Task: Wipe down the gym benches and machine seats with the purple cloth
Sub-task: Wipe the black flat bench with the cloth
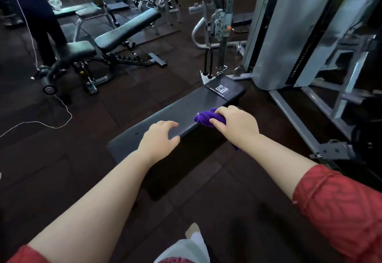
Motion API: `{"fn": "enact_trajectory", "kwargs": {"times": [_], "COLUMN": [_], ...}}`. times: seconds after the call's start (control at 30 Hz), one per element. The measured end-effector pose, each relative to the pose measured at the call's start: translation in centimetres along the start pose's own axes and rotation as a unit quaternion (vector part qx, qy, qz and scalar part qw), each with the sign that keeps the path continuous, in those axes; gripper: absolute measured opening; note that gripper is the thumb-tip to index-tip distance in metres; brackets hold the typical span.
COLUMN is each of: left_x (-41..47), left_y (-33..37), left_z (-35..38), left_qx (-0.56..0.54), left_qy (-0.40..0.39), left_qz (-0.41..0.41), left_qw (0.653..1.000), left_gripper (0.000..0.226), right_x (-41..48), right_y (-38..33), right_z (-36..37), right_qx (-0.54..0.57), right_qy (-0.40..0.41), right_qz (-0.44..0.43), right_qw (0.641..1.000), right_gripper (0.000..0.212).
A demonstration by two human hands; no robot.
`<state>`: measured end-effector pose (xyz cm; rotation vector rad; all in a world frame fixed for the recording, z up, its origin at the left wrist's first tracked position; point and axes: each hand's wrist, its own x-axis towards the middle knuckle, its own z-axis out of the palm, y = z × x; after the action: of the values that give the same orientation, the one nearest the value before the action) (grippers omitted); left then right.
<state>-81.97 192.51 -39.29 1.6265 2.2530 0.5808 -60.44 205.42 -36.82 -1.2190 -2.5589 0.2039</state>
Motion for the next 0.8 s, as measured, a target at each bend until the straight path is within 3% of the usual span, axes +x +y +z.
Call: {"fn": "enact_trajectory", "kwargs": {"times": [0.4,0.8], "left_x": [24.6,41.8], "left_y": [3.0,10.3], "left_z": [2.7,9.8], "left_qx": [0.023,-0.030], "left_qy": [-0.012,0.049], "left_qz": [-0.016,-0.142], "left_qw": [1.000,0.988], "left_gripper": [0.045,0.048], "right_x": [22.1,40.8], "right_y": [13.0,28.6], "right_z": [4.2,6.4], "right_qx": [0.017,-0.014], "right_qy": [-0.021,-0.079], "right_qz": [-0.011,-0.108], "right_qw": [1.000,0.991], "right_gripper": [0.029,0.032]}}
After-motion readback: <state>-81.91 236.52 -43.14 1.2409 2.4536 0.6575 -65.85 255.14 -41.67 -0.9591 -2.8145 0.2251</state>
